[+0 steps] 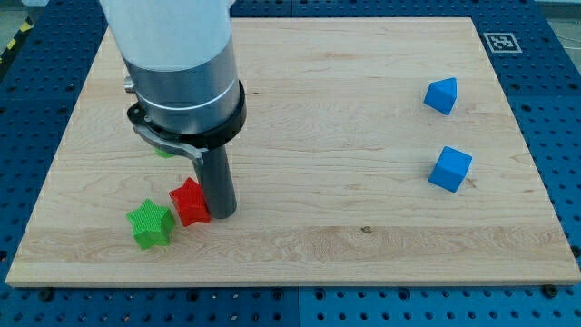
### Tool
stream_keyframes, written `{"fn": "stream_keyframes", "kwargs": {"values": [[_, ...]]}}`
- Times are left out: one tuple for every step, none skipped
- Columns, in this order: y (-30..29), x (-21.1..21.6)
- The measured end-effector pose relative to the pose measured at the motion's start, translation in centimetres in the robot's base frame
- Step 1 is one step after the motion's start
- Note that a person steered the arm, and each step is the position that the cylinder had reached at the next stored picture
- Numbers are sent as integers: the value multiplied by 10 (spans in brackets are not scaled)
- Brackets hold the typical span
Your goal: Drag the red star into the green star
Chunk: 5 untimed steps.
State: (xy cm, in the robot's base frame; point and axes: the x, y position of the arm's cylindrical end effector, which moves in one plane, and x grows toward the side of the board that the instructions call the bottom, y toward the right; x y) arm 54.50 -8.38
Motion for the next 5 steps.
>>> {"fn": "stream_keyframes", "kwargs": {"values": [[0,-4],[-1,-7],[-20,-7],[-44,-2],[-63,5]]}}
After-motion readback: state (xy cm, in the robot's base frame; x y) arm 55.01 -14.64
